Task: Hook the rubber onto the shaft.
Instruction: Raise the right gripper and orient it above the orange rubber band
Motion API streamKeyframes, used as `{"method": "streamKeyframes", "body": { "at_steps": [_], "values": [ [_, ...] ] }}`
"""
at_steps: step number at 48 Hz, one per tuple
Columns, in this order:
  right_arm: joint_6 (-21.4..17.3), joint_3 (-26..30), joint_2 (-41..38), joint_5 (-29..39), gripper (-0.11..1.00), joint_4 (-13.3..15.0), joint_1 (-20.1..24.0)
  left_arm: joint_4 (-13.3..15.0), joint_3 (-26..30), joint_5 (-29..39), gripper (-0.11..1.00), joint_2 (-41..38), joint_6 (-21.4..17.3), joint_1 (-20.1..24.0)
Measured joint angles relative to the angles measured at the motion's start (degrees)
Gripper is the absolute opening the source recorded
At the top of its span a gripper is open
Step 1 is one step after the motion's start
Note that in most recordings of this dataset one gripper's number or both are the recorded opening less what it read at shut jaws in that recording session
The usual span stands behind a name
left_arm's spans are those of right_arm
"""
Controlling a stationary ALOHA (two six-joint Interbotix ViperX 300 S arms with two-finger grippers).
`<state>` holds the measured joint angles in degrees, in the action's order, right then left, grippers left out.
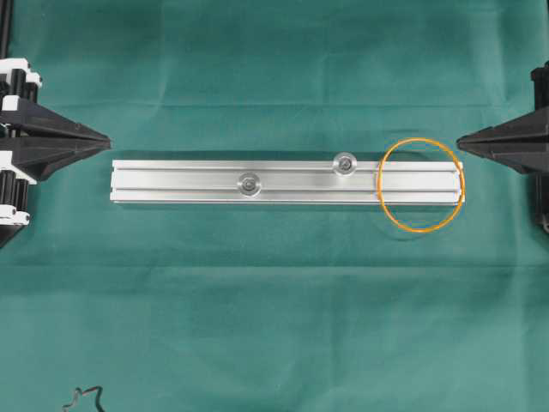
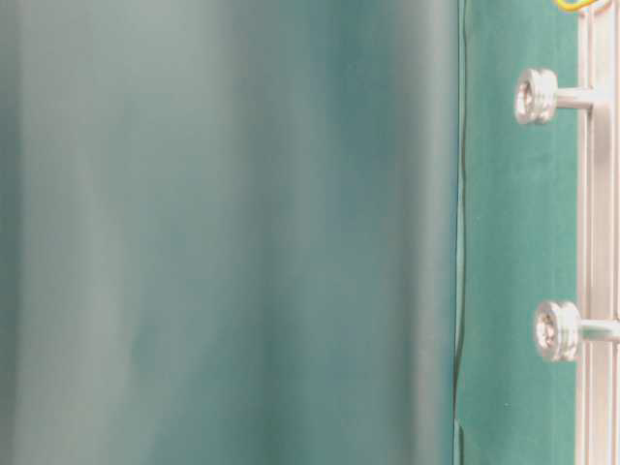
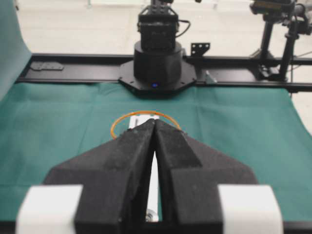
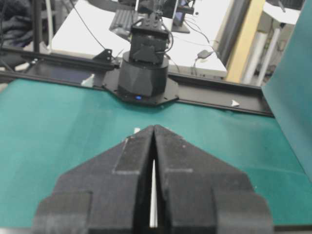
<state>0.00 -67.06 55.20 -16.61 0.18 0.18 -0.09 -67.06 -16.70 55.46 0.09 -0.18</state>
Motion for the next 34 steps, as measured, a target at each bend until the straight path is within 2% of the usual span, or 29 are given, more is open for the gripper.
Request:
{"method": "streamKeyframes", "body": {
  "at_steps": [6, 23, 28, 34],
  "values": [
    [0.2, 0.2, 0.0, 1.1, 0.03, 0.1, -0.1, -1.7, 0.7, 2.4, 0.00, 0.1, -0.6, 0.0],
    [-0.1, 3.3, 0.2, 10.0, 0.03, 0.1, -0.1, -1.9, 1.2, 5.4, 0.00, 1.0, -0.4, 0.1],
    [-0.4, 4.0, 0.2, 14.9, 0.03, 0.1, -0.1, -1.8, 1.8, 9.2, 0.00, 1.1, -0.4, 0.0],
    [-0.6, 5.4, 0.2, 22.6, 0.03, 0.1, -0.1, -1.8, 3.2, 16.9, 0.00, 1.1, -0.4, 0.0]
  ]
}}
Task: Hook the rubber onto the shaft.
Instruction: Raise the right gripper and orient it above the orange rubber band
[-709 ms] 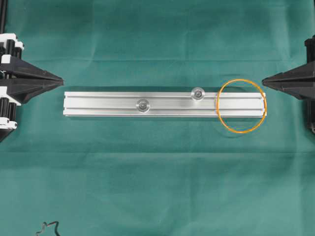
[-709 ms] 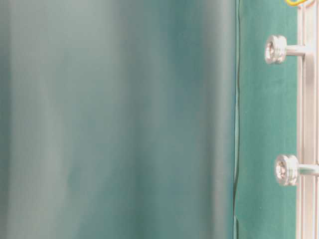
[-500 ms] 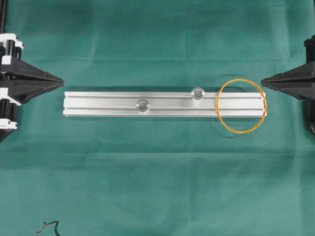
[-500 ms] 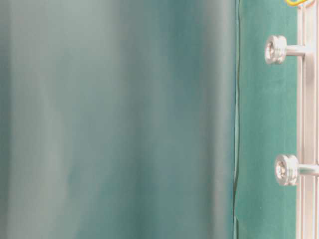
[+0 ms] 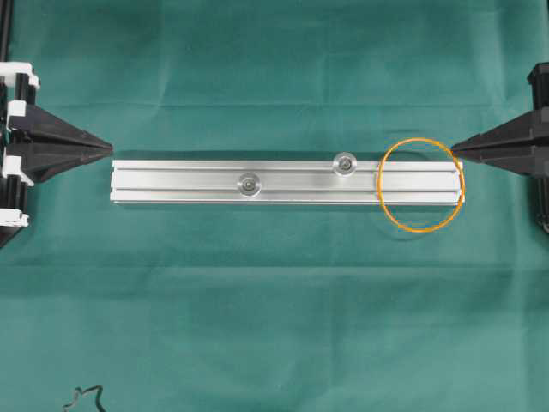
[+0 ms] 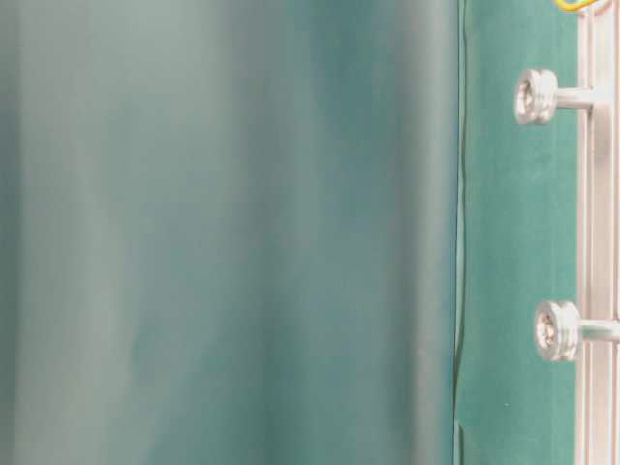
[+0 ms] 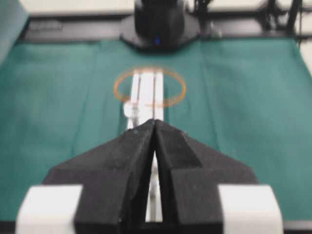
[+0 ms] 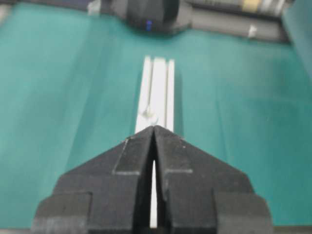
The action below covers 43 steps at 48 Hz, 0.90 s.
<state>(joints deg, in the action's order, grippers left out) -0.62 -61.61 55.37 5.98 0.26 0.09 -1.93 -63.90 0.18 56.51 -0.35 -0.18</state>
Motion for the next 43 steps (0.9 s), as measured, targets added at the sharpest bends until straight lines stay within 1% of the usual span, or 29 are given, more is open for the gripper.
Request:
{"method": "streamKeyframes", "body": {
  "at_steps": [8, 12, 16, 20, 25, 34, 43],
  "values": [
    [0.0, 2.5, -0.4, 11.3, 0.03, 0.0, 0.0, -0.1, 2.6, 11.7, 0.00, 0.0, 0.0, 0.0],
    [0.1, 3.5, -0.8, 16.3, 0.03, 0.0, 0.0, -0.1, 3.6, 16.1, 0.00, 0.0, 0.0, 0.0],
    [0.0, 4.4, -1.3, 21.0, 0.03, 0.0, 0.0, -0.1, 4.2, 19.0, 0.00, 0.0, 0.0, 0.0],
    [-0.1, 5.2, -2.0, 24.6, 0.03, 0.0, -0.1, -0.1, 4.5, 20.2, 0.00, -0.1, 0.0, 0.0],
    [-0.2, 5.6, -2.7, 26.0, 0.03, 0.0, -0.1, -0.1, 4.5, 20.4, 0.00, -0.3, 0.0, -0.1],
    [-1.9, 6.0, -4.5, 28.2, 0.03, 0.0, -0.1, -0.1, 4.6, 20.5, 0.00, -0.4, 0.0, 0.0],
    [-3.0, 7.8, -7.6, 36.2, 0.03, 0.0, -0.1, 0.0, 4.6, 20.5, 0.00, -0.4, 0.0, -0.1]
  ]
}}
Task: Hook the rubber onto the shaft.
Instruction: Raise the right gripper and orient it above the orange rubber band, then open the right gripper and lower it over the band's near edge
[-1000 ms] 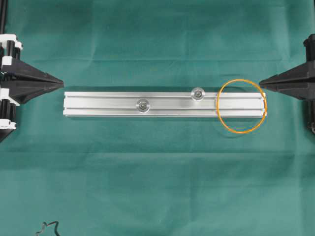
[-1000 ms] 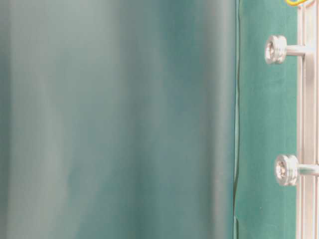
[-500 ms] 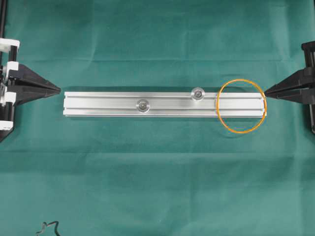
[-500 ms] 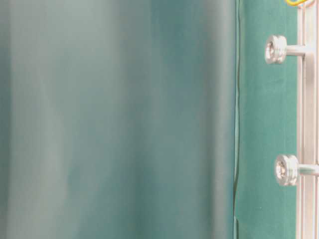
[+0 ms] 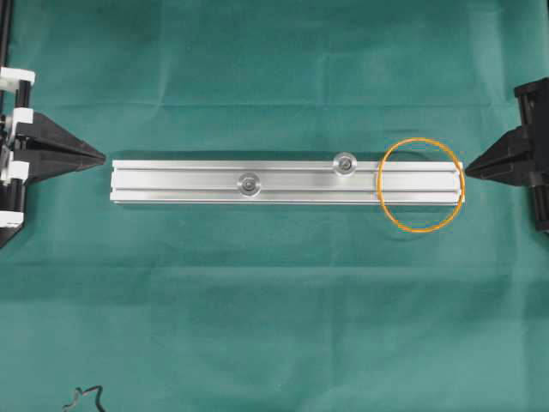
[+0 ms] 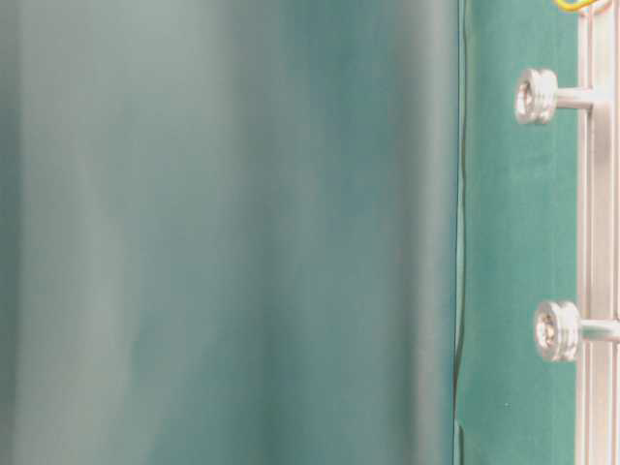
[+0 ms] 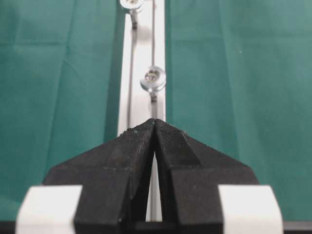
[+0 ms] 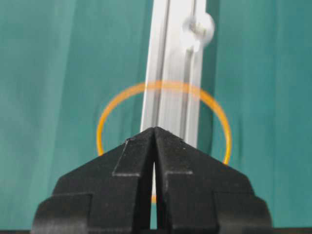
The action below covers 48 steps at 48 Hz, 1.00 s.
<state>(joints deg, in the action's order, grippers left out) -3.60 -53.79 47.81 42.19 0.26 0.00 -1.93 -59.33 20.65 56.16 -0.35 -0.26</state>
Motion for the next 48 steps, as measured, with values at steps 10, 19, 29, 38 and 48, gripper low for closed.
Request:
{"method": "streamKeyframes", "body": {
  "at_steps": [10, 19, 29, 38, 48],
  "values": [
    [0.1, 2.8, -2.8, 6.9, 0.03, 1.0, 0.0, -0.1, 0.1, 0.0, 0.00, 0.0, 0.1, 0.0],
    [0.1, 4.4, -3.9, 11.7, 0.03, 2.0, 0.0, -0.1, 0.2, -0.1, 0.00, 0.0, 0.2, 0.0],
    [0.0, 6.0, -4.9, 16.9, 0.03, 2.0, 0.1, -0.1, 0.3, 0.0, 0.00, 0.0, 0.2, 0.1],
    [-0.1, 7.3, -6.2, 21.0, 0.03, 2.0, 0.0, -0.1, 0.3, 0.0, 0.00, 0.0, 0.2, 0.0],
    [-0.1, 8.2, -7.4, 23.2, 0.03, 2.0, 0.1, -0.1, 0.3, 0.0, 0.00, 0.0, 0.2, 0.0]
  ]
}}
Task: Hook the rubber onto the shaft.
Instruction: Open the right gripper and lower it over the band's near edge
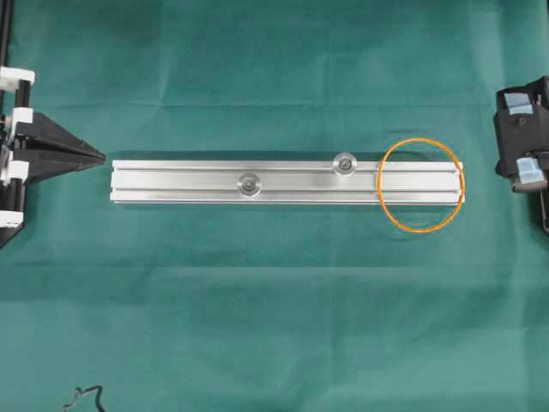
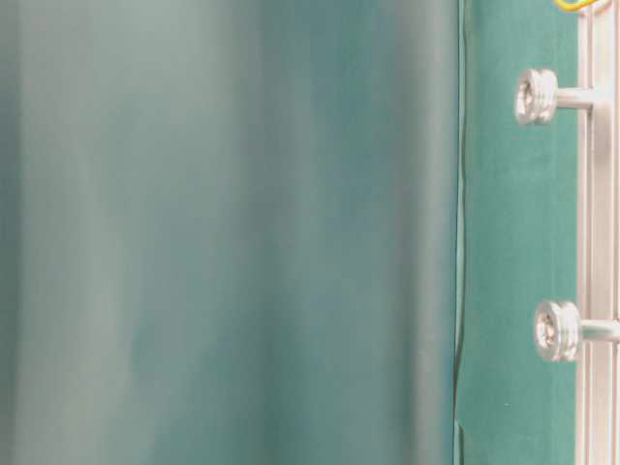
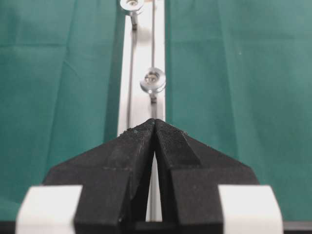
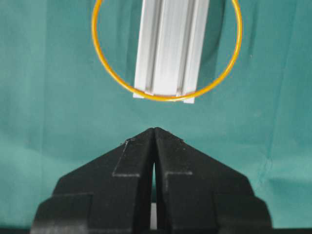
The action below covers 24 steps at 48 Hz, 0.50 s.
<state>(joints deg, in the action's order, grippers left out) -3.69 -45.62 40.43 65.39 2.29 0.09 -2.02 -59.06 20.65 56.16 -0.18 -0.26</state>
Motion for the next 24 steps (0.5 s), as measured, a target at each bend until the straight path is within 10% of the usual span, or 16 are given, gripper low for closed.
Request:
{"method": "streamKeyframes", "body": {
  "at_steps": [24],
  "values": [
    [-0.1, 0.2, -0.2, 1.0, 0.03, 0.0, -0.1, 0.0, 0.0, 0.0, 0.00, -0.1, 0.0, 0.0]
  ]
}}
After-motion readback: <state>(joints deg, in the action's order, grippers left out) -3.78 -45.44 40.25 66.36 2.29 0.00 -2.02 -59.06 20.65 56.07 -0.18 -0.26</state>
